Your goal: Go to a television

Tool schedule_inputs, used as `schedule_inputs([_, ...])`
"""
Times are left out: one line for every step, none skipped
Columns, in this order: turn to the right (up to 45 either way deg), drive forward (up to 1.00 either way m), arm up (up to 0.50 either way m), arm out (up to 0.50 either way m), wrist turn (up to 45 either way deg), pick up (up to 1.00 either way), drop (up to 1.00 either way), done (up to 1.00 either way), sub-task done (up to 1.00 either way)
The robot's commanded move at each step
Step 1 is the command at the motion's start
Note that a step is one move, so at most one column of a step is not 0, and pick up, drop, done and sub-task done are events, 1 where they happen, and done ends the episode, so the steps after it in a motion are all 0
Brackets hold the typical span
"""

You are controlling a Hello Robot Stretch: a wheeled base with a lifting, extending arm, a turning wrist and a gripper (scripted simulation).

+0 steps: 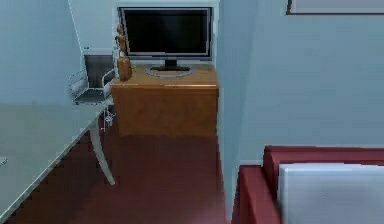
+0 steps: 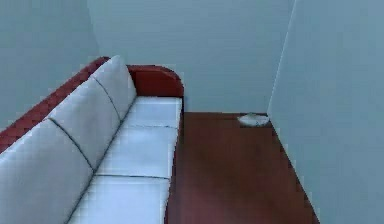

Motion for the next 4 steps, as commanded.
schedule_inputs([0.0,1.0,0.0,0.0,0.0,0.0,0.0,0.0,0.0])
schedule_inputs([0.0,0.7,0.0,0.0,0.0,0.0,0.0,0.0,0.0])
schedule_inputs([-18.0,0.0,0.0,0.0,0.0,0.0,0.0,0.0,0.0])
schedule_inputs([0.0,0.0,0.0,0.0,0.0,0.0,0.0,1.0,0.0])
